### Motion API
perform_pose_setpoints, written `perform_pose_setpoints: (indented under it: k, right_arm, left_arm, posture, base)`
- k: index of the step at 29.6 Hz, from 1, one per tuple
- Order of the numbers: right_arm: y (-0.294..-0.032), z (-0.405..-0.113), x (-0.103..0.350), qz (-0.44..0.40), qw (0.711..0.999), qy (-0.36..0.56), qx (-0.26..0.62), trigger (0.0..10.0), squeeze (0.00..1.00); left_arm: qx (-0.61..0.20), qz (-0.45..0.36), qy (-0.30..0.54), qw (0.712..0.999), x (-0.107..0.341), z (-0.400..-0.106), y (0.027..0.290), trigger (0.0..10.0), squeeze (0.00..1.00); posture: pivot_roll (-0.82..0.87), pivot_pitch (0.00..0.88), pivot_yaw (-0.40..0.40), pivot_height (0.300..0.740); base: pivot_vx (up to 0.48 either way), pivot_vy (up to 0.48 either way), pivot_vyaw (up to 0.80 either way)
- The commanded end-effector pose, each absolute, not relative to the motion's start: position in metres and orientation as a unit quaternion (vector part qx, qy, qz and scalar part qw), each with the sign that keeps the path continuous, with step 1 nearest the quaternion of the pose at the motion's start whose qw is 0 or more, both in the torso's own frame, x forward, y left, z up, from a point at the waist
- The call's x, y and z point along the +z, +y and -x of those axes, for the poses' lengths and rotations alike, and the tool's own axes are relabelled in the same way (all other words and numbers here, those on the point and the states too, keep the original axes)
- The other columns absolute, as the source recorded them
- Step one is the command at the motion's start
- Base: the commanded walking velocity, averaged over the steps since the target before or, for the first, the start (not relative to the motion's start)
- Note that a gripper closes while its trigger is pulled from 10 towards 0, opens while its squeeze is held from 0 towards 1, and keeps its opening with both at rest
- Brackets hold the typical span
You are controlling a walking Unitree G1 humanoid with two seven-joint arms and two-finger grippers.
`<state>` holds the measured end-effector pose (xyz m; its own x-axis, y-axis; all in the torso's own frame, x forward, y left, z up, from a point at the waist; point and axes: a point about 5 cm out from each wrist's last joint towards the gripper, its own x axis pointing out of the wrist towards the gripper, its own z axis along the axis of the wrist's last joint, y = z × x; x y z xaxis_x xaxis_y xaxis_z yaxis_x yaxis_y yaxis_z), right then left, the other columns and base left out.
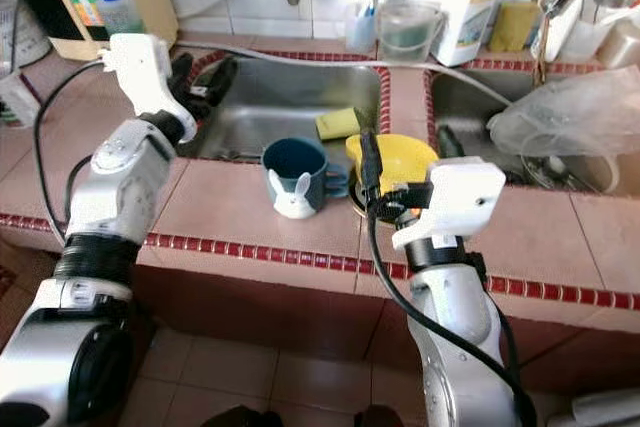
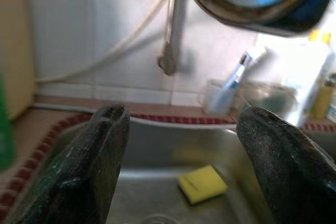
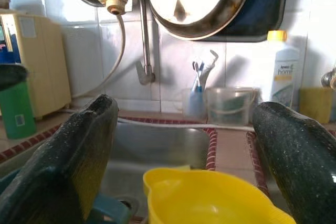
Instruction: Kitchen organization
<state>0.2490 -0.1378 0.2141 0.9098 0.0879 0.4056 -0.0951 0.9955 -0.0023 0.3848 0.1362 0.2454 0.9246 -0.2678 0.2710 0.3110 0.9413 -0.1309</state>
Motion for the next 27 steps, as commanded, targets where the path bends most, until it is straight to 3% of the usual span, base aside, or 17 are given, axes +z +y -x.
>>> perform_pose_setpoints:
  k: [1,13,16,27]
  right_arm:
    - [-0.142,-0.254,0.212,0.001,0.977,-0.212,0.019,10.0,0.0]
    - [-0.155,-0.266,0.194,0.036,0.98,-0.19,-0.038,10.0,0.0]
    - [-0.152,-0.267,0.19,0.03,0.982,-0.184,-0.029,10.0,0.0]
    - [-0.135,-0.267,0.165,0.043,0.986,-0.161,0.02,10.0,0.0]
  left_arm:
    - [-0.136,0.098,-0.142,0.976,0.249,-0.375,0.137,10.0,0.0]
    - [-0.119,0.08,-0.133,0.981,0.217,-0.341,0.14,10.0,0.0]
    - [-0.109,0.036,-0.142,0.983,0.211,-0.334,0.138,10.0,0.0]
    - [-0.117,0.092,-0.108,0.983,0.192,-0.322,0.138,10.0,0.0]
  posture:
    - [-0.2,0.047,0.07,0.711]
    - [-0.19,0.032,0.061,0.711]
    - [-0.18,0.025,0.056,0.711]
    - [-0.15,0.0,0.03,0.711]
  base:
    - [0.0,0.0,0.0]
    - [0.0,0.0,0.0]
    - [0.0,0.0,0.0]
    - [0.0,0.0,0.0]
